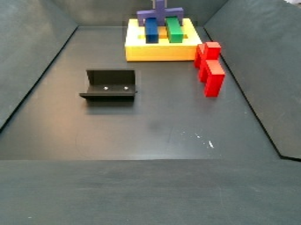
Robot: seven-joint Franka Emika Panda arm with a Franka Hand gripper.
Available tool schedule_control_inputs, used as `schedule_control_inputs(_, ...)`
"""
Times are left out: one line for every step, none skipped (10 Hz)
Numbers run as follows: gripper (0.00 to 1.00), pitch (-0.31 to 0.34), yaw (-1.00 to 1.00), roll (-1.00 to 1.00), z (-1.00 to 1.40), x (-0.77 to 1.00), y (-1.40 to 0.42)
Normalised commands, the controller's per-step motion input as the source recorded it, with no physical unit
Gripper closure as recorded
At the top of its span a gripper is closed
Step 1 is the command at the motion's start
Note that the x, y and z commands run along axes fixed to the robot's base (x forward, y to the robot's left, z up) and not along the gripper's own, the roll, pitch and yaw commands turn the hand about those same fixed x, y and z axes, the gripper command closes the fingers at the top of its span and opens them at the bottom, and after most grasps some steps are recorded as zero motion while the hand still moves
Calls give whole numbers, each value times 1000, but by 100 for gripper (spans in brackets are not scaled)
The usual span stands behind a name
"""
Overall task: Pick up the purple object. Move up. Place the purple object on the fixture. Regrasp the purple object. Move to above the board. Insert the purple object.
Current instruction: Insert the purple object.
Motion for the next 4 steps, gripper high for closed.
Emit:
schedule_control_inputs(100, -236, 0, -93, -423, -337, 157)
schedule_control_inputs(100, -274, 0, -167, -449, -303, 154)
schedule_control_inputs(100, -180, 0, -99, -306, -166, 69)
schedule_control_inputs(100, 0, 0, 0, 0, 0, 0)
